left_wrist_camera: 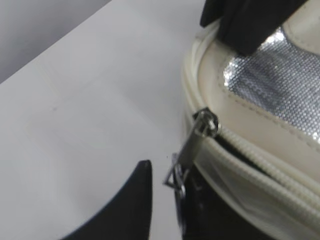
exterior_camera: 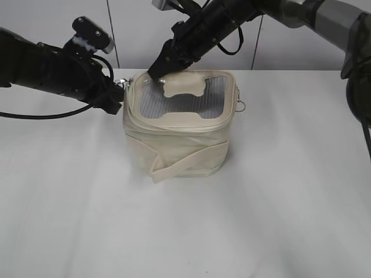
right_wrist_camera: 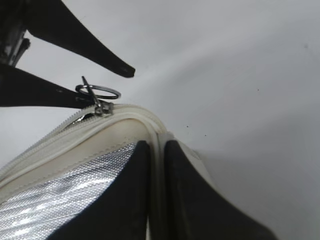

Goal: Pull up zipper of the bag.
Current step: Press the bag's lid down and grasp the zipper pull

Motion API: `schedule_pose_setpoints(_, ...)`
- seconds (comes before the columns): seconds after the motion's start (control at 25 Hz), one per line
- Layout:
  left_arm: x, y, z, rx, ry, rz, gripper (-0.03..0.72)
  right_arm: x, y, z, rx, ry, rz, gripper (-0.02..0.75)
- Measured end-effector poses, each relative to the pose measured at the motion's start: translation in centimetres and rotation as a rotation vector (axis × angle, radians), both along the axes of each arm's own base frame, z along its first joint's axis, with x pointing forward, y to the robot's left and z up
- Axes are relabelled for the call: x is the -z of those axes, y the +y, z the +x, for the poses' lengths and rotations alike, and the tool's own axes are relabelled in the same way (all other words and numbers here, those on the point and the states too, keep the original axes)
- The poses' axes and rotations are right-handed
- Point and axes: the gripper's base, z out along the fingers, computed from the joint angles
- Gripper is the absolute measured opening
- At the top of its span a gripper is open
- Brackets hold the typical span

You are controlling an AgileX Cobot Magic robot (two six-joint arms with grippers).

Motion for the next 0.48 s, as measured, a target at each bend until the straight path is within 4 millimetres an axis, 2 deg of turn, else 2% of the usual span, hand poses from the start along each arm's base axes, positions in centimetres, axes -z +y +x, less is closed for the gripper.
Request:
schedule_pose_setpoints(0.08,0.2,-0.2,0.3,0.011,0.005,-0.006,0.072,0.0,0.0,0.0,0.001,0.001,0.000,0.062)
schedule_pose_setpoints(0.16,0.2,-0.3,0.3,0.026,0.006,-0.005,0.007,0.0,0.0,0.0,0.006,0.006,0.001,0.062)
schedule_pose_setpoints(0.32,0.0,-0.3,0.0,0.051,0.013,0.006,-0.008,0.0,0.0,0.0,0.016,0.015,-0.004,0.062)
schedule_pose_setpoints(0.48,-1.2,0.1,-1.1,0.040,0.023,0.008,-0.008,0.1,-0.1,0.1,0.036,0.025,-0.011,0.062)
